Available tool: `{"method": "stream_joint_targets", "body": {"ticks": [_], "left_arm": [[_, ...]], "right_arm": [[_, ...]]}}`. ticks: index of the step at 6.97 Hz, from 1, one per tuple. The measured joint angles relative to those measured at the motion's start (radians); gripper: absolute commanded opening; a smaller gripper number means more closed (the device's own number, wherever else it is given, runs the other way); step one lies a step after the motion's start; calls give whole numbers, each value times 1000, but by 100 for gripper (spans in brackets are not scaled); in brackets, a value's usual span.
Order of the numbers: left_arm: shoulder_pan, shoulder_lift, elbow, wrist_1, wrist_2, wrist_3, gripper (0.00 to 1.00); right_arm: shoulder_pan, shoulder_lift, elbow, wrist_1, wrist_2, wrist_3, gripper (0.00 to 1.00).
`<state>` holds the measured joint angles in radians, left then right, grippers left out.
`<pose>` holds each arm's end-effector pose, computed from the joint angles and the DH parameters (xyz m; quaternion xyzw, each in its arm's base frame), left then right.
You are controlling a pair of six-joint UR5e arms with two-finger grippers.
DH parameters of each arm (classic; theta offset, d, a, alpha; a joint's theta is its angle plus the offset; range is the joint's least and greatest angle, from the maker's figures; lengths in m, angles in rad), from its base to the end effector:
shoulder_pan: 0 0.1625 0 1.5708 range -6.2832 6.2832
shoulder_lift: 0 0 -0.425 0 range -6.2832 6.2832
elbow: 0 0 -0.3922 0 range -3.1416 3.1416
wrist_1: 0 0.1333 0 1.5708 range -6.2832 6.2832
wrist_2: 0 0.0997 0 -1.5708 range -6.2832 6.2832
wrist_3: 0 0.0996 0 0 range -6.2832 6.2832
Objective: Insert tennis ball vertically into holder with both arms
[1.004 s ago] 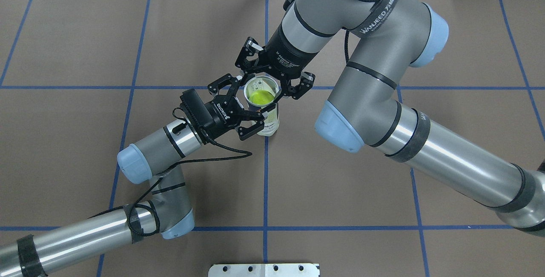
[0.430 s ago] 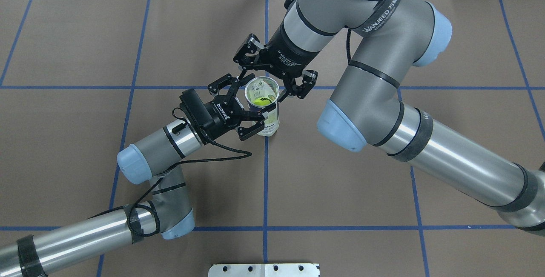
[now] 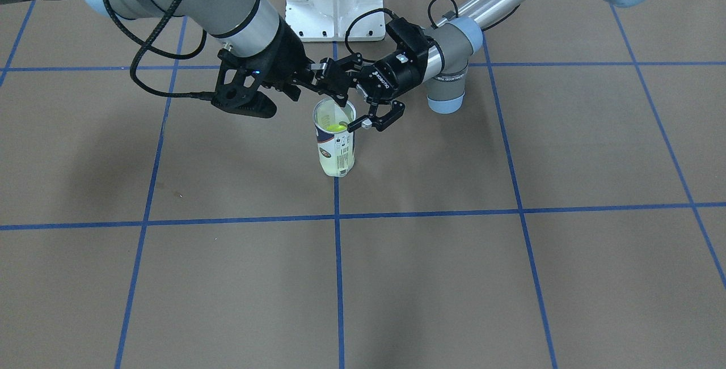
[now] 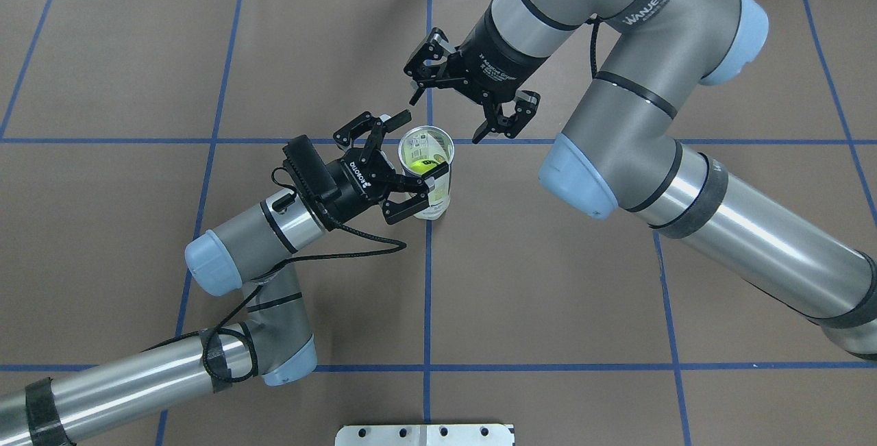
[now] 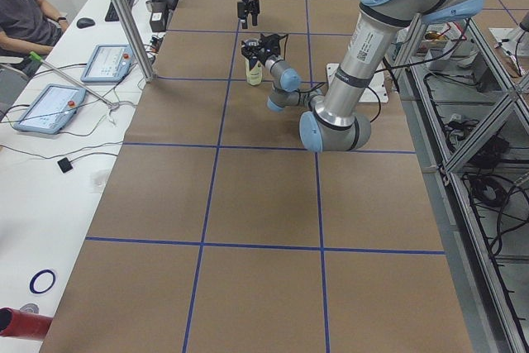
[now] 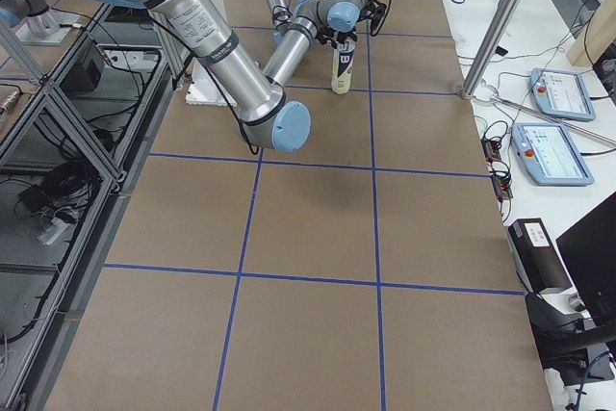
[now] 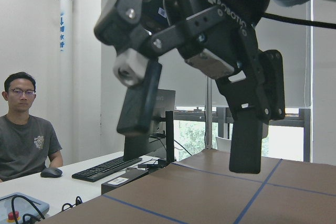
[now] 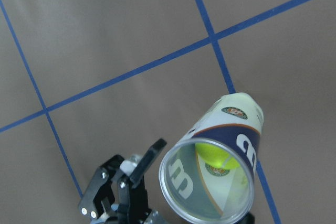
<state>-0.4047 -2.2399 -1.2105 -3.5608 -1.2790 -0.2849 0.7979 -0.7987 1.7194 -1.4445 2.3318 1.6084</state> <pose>0.5265 -0.4017 0.2388 0.7149 0.5545 0.0526 0.4226 -0.4049 -0.5077 0.1045 -0.1265 -0.5504 0.1565 0.8103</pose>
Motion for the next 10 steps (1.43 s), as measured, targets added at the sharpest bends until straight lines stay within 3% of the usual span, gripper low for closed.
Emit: {"method": "stream_joint_targets", "body": {"ticks": [2,5,8,10], "left_arm": [[-7,23,-62,6,24,-5,99],[-59,150,-138,6,188,-68,99],[-198,357,-136,33,201,-311,99],[-294,459,-120,141,161,-409,99]], "right_arm": [[41,-37,12,0,11,-23,96],[121,-136,55,-1,22,-129,95],[211,-265,57,0,24,-328,94],[283,-354,41,1,14,-512,94]]}}
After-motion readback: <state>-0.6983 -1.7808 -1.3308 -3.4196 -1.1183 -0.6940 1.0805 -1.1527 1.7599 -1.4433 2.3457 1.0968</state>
